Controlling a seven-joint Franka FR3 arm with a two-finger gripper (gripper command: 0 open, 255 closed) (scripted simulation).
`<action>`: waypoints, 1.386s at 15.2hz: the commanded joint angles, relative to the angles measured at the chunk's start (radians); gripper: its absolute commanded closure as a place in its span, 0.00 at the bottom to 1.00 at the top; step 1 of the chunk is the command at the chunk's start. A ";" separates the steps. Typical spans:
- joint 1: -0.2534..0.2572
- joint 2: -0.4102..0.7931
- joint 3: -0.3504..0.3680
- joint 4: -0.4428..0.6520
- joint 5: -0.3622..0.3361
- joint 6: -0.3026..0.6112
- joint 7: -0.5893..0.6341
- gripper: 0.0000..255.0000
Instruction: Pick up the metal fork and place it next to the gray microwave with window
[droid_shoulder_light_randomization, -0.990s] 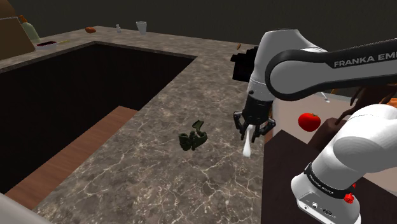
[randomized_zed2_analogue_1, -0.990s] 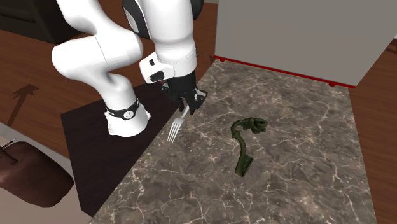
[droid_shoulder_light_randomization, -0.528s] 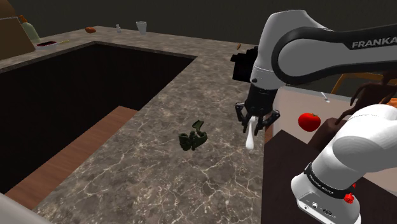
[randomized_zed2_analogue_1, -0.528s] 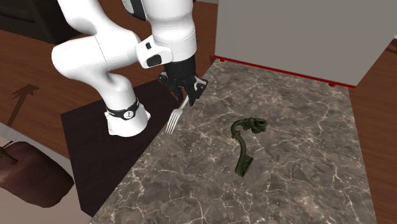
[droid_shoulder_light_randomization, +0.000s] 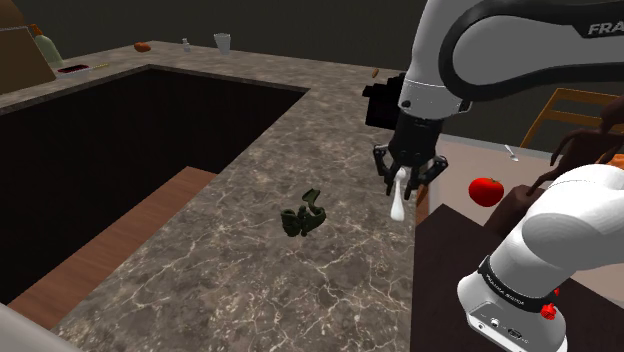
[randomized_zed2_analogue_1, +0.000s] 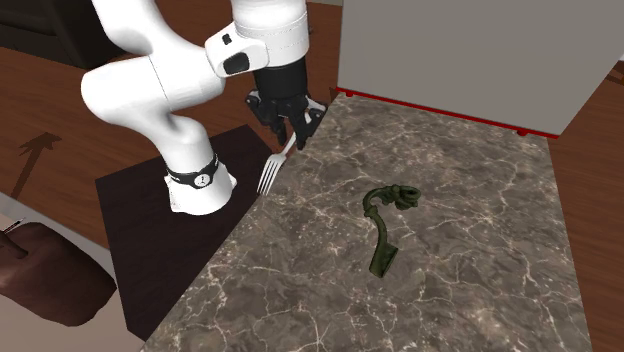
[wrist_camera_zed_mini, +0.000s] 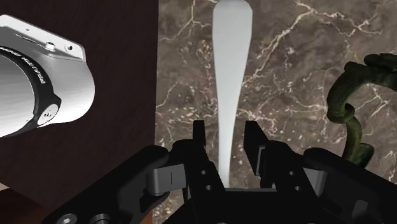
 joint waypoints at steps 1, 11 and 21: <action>-0.005 -0.001 -0.012 0.027 -0.013 -0.029 0.003 1.00; -0.021 0.001 -0.055 0.157 -0.056 -0.155 0.025 1.00; -0.034 0.028 -0.089 0.301 -0.089 -0.270 0.046 1.00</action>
